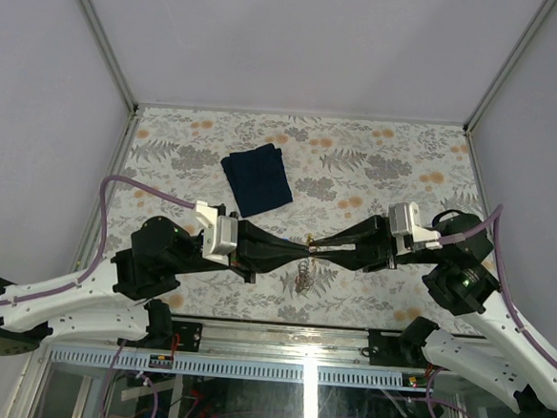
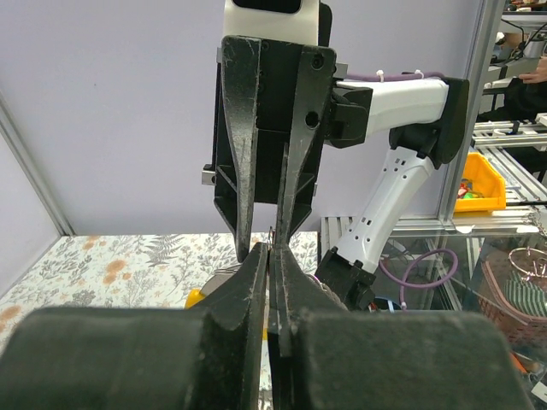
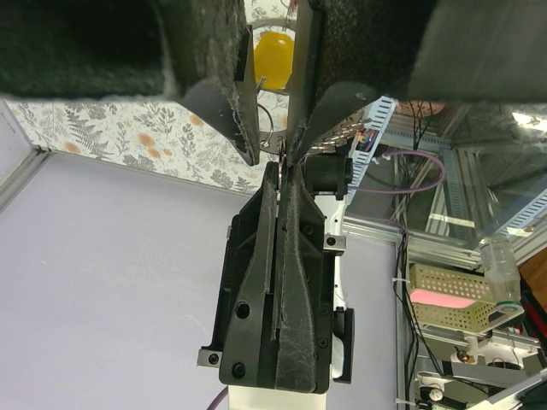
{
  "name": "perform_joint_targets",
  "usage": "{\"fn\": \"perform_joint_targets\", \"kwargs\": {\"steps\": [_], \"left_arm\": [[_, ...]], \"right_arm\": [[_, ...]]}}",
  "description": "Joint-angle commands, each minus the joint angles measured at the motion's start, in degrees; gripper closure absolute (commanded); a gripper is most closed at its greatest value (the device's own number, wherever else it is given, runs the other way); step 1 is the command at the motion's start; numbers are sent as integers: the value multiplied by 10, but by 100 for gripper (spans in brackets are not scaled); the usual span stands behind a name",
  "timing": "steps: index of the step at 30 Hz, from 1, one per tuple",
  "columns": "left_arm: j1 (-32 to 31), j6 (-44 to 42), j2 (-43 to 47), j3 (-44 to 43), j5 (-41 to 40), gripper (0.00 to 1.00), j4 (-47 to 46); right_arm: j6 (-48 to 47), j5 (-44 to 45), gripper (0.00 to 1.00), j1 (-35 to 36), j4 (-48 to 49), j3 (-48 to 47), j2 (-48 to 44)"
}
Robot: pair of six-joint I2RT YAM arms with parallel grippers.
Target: Put the keys on the keyring
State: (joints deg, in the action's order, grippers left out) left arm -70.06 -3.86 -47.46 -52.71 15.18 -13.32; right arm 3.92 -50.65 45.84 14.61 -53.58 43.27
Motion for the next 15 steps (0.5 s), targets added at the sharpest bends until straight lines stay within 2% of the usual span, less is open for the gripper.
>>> {"fn": "perform_joint_targets", "kwargs": {"steps": [1, 6, 12, 15], "left_arm": [[1, 2, 4, -11, 6, 100, -54], [1, 2, 1, -13, 7, 100, -54], [2, 2, 1, -13, 7, 100, -55], [1, 3, 2, -13, 7, 98, -56]], "right_arm": [[9, -13, 76, 5, 37, 0, 1], [13, -17, 80, 4, 40, 3, 2], [19, -15, 99, 5, 44, 5, 3], [7, -2, 100, 5, 37, 2, -2]]}}
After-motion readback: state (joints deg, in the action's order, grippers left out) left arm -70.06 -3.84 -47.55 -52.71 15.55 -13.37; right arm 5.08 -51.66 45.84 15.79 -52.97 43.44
